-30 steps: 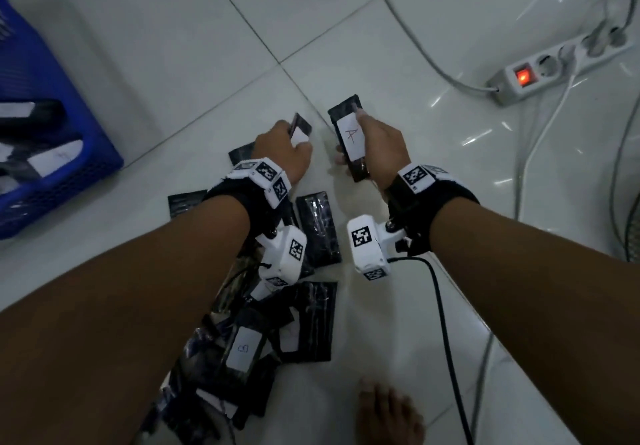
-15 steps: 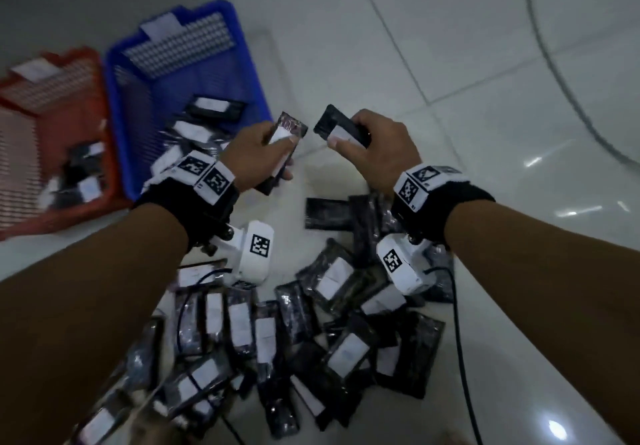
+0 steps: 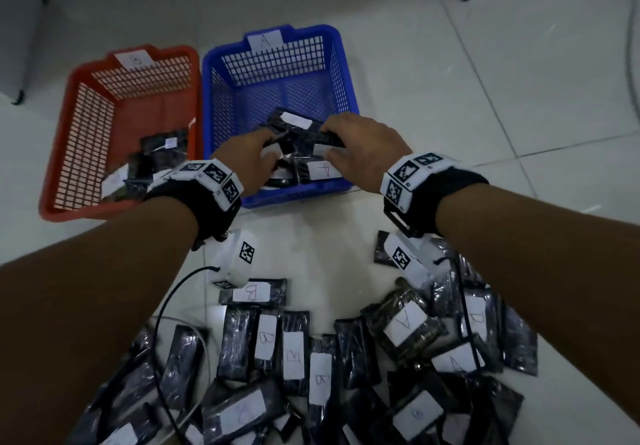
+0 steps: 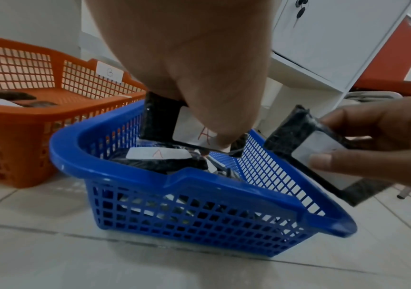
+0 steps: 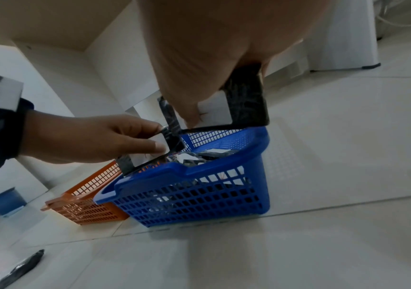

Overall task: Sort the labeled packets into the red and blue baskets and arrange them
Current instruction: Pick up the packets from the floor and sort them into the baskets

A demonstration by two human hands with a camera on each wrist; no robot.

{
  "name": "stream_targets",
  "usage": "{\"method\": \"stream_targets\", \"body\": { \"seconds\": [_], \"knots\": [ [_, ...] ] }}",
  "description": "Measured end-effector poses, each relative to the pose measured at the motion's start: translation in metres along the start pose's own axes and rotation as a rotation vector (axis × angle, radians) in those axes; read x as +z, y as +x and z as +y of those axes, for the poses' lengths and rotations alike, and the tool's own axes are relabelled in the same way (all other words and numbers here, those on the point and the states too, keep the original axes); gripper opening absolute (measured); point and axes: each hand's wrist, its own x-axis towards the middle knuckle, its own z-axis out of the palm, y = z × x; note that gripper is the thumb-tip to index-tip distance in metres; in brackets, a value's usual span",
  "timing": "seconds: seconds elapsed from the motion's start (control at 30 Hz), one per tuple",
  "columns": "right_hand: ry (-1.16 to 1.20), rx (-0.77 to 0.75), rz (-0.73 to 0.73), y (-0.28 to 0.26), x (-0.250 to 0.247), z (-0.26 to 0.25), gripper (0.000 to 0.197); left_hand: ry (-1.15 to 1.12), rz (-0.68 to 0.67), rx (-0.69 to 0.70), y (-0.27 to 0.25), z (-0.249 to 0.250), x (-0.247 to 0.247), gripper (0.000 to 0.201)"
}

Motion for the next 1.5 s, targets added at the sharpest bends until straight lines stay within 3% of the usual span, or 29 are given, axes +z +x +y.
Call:
{"method": "stream_targets", "body": {
  "seconds": [0.1,0.27,0.37,0.47,0.53,0.67,0.8,0.93,1.07,1.27,1.5],
  "knots": [
    [-0.063,-0.049,-0.109,0.016,0.011,-0.009,0.039,0.064,0.01,0.026,0.007,-0.016,0.005,0.029],
    [-0.156,-0.06,-0.217,0.033,0.027,-0.025,0.046,0.063,0.244,0.015,-0.002,-0.031,0.01,0.039],
    [-0.19,0.006,-0.157,0.027,0.024,-0.023,0.054,0.057,0.337,0.069,-0.016,-0.015,0.013,0.035],
    [-0.19,0.066,-0.009,-0.002,0.011,-0.008,0.048,0.079,0.375,0.195,-0.028,0.02,0.021,0.032],
    [-0.228,0.095,0.042,-0.033,-0.001,0.009,0.044,0.132,0.348,0.304,-0.036,0.053,0.033,0.032],
    [-0.255,0.182,0.009,-0.105,-0.019,0.058,0.042,0.145,0.205,0.468,-0.049,0.127,0.07,0.032],
    [-0.267,0.306,-0.04,-0.17,-0.031,0.107,0.043,0.211,-0.034,0.49,-0.055,0.18,0.106,0.043],
    [-0.253,0.41,-0.116,-0.216,-0.02,0.131,0.046,0.252,-0.171,0.456,-0.065,0.192,0.13,0.05],
    [-0.186,0.395,-0.086,-0.228,0.011,0.115,0.05,0.236,-0.247,0.403,-0.074,0.177,0.144,0.066],
    [-0.027,0.462,-0.119,-0.21,0.051,0.085,0.083,0.23,-0.23,0.276,-0.084,0.164,0.146,0.069],
    [-0.027,0.42,-0.103,-0.202,0.045,0.096,0.06,0.176,-0.222,0.16,-0.08,0.172,0.151,0.079]
  ]
}}
